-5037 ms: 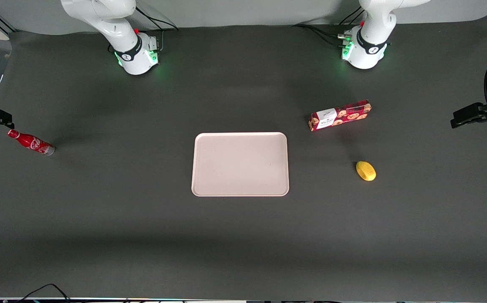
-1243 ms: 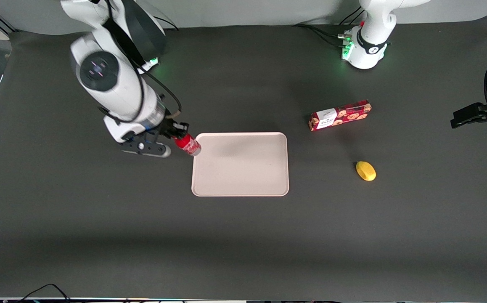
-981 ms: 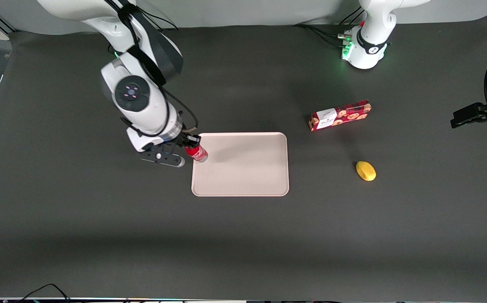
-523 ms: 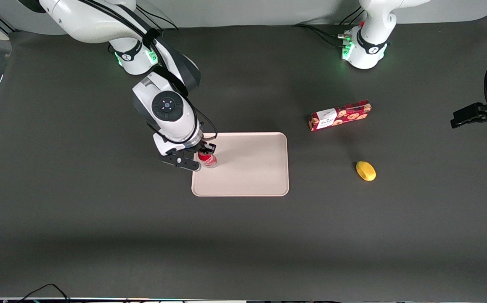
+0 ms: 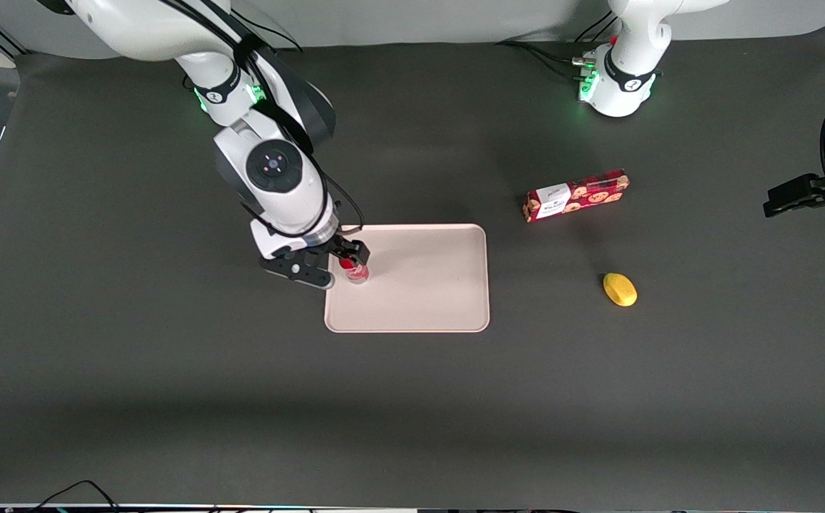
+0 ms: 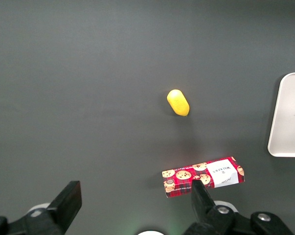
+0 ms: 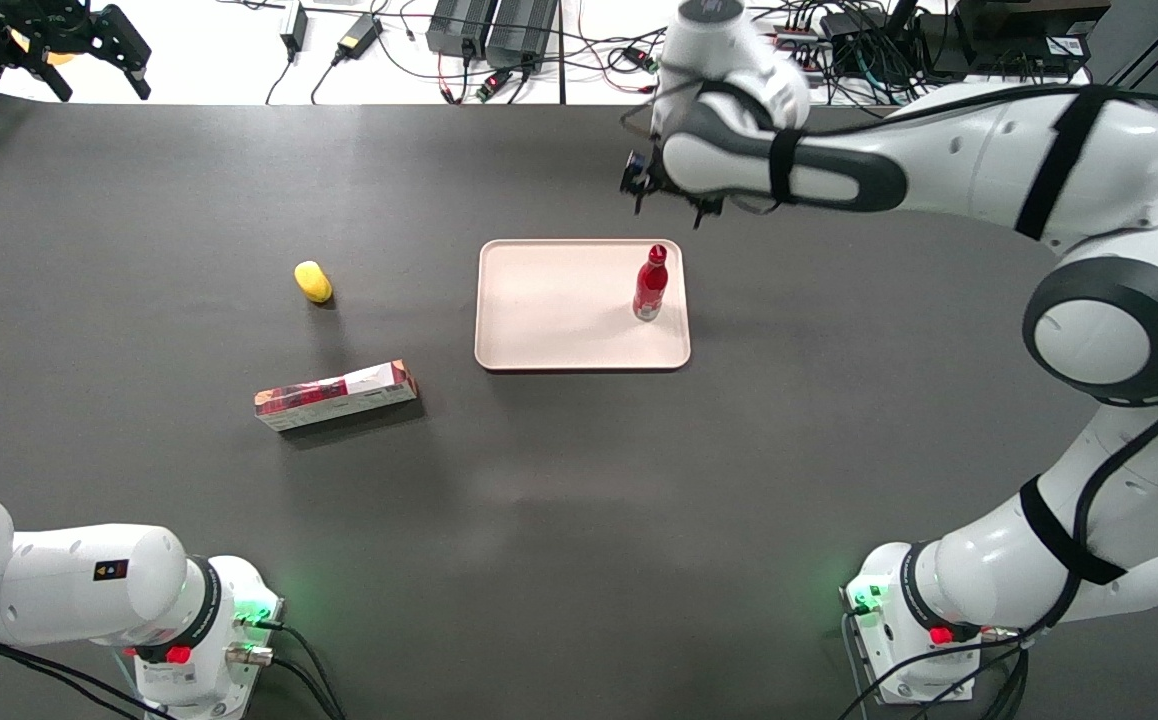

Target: Place coke bottle on tray

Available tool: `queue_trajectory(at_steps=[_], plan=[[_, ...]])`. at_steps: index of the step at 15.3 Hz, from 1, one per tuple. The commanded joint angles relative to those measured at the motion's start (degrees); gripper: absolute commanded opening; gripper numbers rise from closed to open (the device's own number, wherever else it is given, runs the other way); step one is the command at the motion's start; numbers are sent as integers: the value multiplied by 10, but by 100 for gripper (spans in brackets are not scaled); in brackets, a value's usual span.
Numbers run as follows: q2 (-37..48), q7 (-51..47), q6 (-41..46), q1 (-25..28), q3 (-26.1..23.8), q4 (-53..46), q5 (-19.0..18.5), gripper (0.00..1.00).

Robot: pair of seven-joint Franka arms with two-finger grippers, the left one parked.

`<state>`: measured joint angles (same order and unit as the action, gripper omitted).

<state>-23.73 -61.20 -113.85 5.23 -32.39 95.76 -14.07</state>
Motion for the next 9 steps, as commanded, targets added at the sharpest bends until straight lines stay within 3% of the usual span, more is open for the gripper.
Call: queue_trajectory(at_steps=[1,5,6,9], plan=[[40,89,159,-8,-1,-121,-8,100],[84,230,318,-33,25,-214,-2,100],[107,278,337,-34,55,-213,8,100],[182,410,374,-32,189,-193,87,100]])
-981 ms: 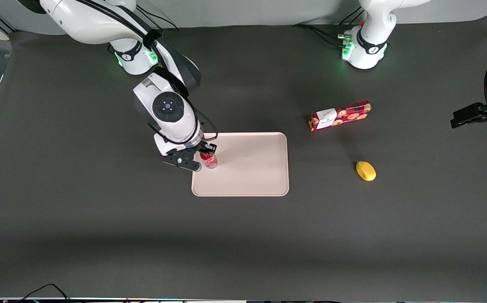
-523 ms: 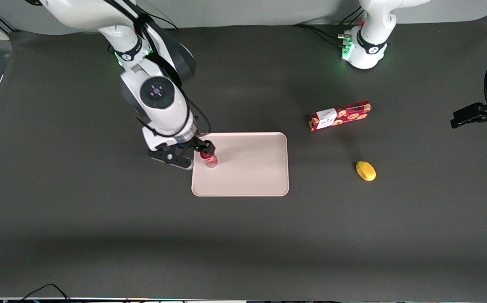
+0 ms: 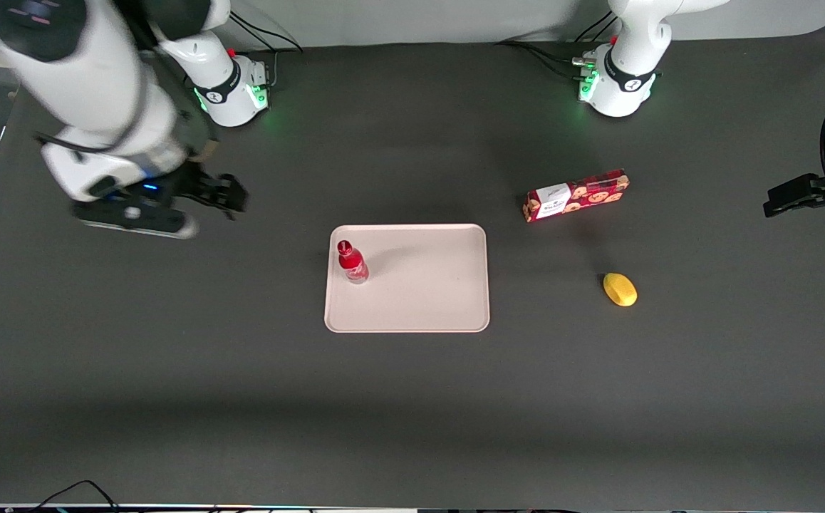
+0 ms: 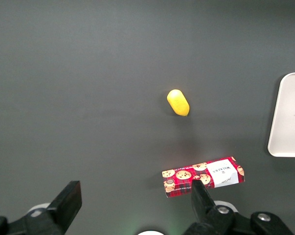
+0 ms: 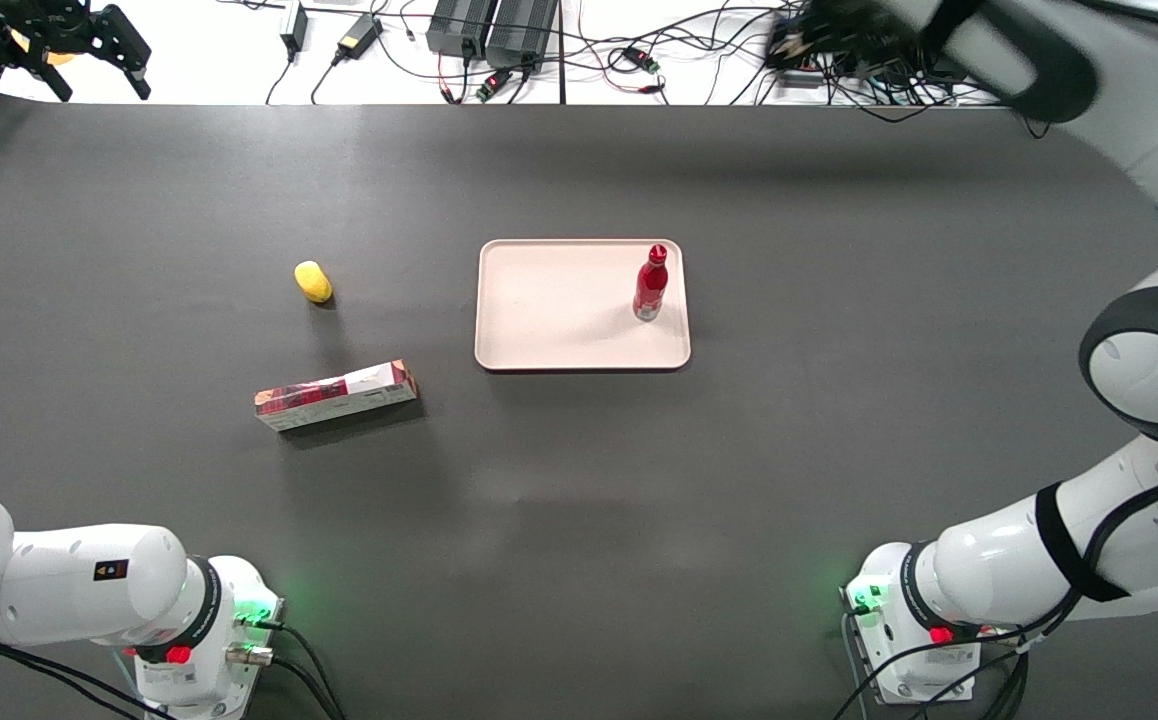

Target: Place coke bottle on tray

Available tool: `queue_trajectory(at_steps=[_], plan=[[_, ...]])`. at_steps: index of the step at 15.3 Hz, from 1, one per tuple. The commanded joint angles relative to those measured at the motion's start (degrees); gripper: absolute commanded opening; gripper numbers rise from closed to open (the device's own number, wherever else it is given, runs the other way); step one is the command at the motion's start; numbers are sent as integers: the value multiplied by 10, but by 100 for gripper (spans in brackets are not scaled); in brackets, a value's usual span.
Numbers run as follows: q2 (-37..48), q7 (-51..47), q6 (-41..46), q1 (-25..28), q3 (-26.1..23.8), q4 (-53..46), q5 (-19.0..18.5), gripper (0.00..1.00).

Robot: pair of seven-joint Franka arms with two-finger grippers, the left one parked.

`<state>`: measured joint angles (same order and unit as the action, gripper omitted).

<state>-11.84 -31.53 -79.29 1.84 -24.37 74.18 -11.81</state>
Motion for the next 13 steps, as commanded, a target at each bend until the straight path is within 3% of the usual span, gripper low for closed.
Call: queue_trajectory(at_steps=[1,3,7,13], plan=[[87,159,26,1,148,50,72,100],[133,223,-12,2,209,129,72,100],[229,262,-160,2,259,327,72,100],[209,263,-185,5,268,316,125,100]])
